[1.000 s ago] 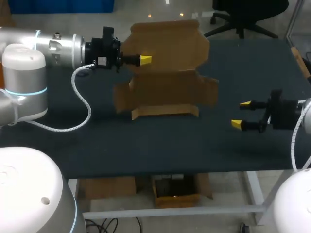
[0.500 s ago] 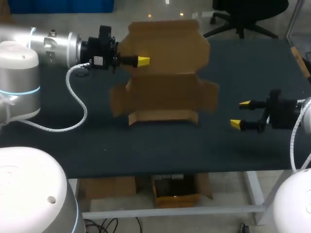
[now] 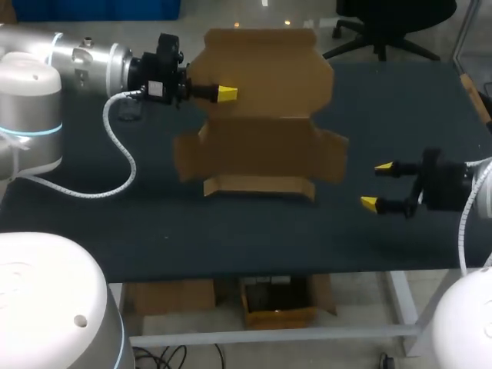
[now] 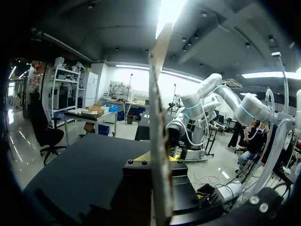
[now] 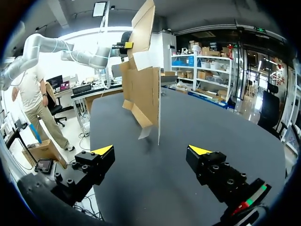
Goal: Assemble the packaging by folding the flat box into shape, placing the metal phone stand inside, and closing the box properly
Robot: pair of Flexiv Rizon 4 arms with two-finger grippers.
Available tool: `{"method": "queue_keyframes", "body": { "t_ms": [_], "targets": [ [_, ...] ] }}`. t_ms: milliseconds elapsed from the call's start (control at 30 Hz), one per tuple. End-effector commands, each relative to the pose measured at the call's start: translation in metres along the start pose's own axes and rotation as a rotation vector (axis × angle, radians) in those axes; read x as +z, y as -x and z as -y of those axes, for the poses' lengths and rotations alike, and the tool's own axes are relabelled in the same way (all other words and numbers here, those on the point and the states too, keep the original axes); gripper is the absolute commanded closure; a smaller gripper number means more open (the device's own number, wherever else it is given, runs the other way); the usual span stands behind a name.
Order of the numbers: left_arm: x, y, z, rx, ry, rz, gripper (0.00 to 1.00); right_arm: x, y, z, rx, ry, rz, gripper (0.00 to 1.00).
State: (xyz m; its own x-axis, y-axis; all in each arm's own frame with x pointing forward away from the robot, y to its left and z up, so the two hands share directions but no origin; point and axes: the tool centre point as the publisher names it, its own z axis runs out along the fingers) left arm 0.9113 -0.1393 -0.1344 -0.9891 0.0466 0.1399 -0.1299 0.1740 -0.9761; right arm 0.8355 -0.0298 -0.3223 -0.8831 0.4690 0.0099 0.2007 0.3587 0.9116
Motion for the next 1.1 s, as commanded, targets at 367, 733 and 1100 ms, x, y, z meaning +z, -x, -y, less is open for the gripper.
{"method": "queue_keyframes", "body": {
  "t_ms": [367,733,1100],
  "targets": [
    [0.008,0.02,-0.007,-0.06,-0.033,-0.038,1.0,-0.001,-0.016,0.0,-0.046,-0.007,0.016,0.0],
    [0.011,0.028,-0.013,-0.092,-0.023,-0.057,1.0,-0.002,-0.02,0.001,-0.059,-0.009,0.033,0.0],
    [0.012,0.038,-0.019,-0.114,-0.013,-0.064,1.0,0.001,-0.022,-0.001,-0.07,-0.011,0.034,0.0]
  ]
}}
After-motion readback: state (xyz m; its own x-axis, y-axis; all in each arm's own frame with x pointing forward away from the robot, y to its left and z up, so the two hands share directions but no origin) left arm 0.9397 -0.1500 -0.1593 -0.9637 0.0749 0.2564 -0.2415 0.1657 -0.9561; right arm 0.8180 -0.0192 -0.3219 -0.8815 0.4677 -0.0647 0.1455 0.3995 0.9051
